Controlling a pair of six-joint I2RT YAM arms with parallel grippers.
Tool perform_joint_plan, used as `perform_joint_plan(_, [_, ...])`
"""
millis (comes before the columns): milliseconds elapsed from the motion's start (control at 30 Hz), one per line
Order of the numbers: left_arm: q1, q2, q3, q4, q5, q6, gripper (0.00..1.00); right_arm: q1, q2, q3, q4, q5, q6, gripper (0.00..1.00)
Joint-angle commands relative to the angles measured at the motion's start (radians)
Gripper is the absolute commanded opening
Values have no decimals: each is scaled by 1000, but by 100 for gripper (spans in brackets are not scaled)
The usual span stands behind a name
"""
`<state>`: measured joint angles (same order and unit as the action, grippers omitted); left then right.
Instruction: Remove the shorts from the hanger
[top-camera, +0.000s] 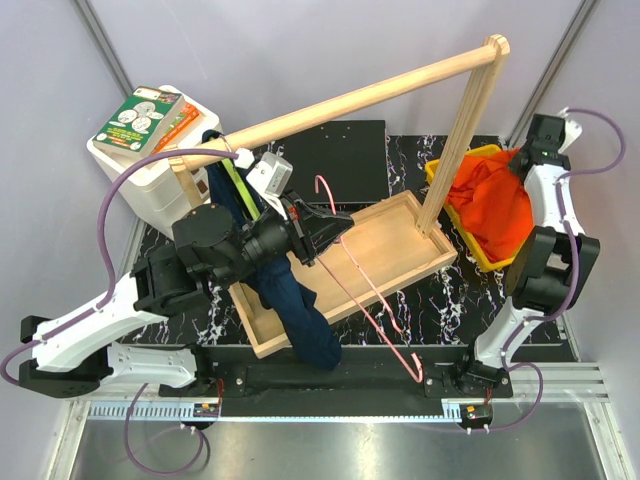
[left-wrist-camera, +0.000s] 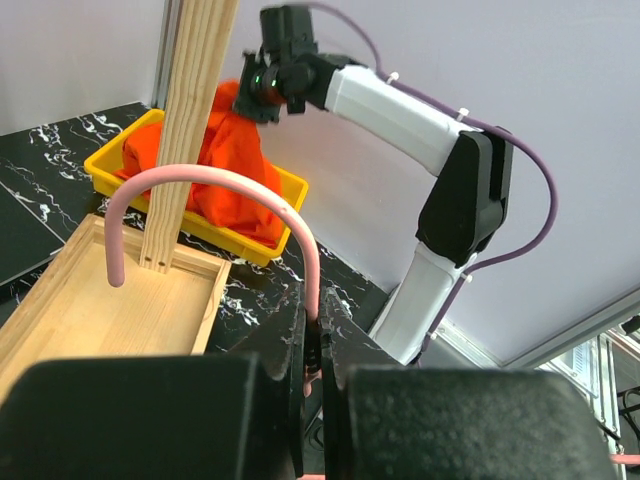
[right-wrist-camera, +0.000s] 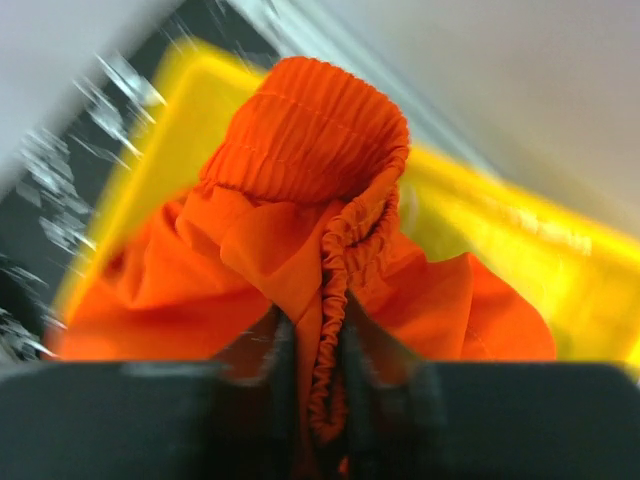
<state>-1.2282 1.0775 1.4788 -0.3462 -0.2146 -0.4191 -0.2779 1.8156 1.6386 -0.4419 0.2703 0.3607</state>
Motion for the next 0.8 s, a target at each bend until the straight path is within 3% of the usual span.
perform_joint_plan(0, [1, 15, 0, 38, 26, -12, 0, 3, 43, 7, -110, 4, 50, 33])
perform_joint_plan(100, [1, 18, 3, 39, 32, -12, 0, 3, 94, 129, -251, 10, 23, 72])
perform_joint_plan(133, [1, 19, 3, 38, 34, -12, 0, 3, 111, 166, -289, 9, 15, 90])
perform_joint_plan(167, [1, 19, 5, 38, 38, -12, 0, 5, 114, 203, -375, 9, 15, 100])
perform_joint_plan(233, [1, 22, 9, 35, 43, 0, 0, 14, 85, 270, -446, 23, 14, 100])
perform_joint_plan(367, [1, 27, 11, 12, 34, 37, 0, 74, -63, 224, -477, 40, 29, 100])
perform_joint_plan(500, [-1, 18, -9, 1, 4, 68, 0, 155, -287, 28, -503, 56, 67, 100])
perform_joint_plan(600, [-1, 15, -15, 3, -11, 95, 0, 183, -463, -192, -489, -61, 107, 100])
perform_joint_plan(767, [-2, 21, -12, 12, -42, 149, 0, 238, -754, -546, -455, -402, 103, 100])
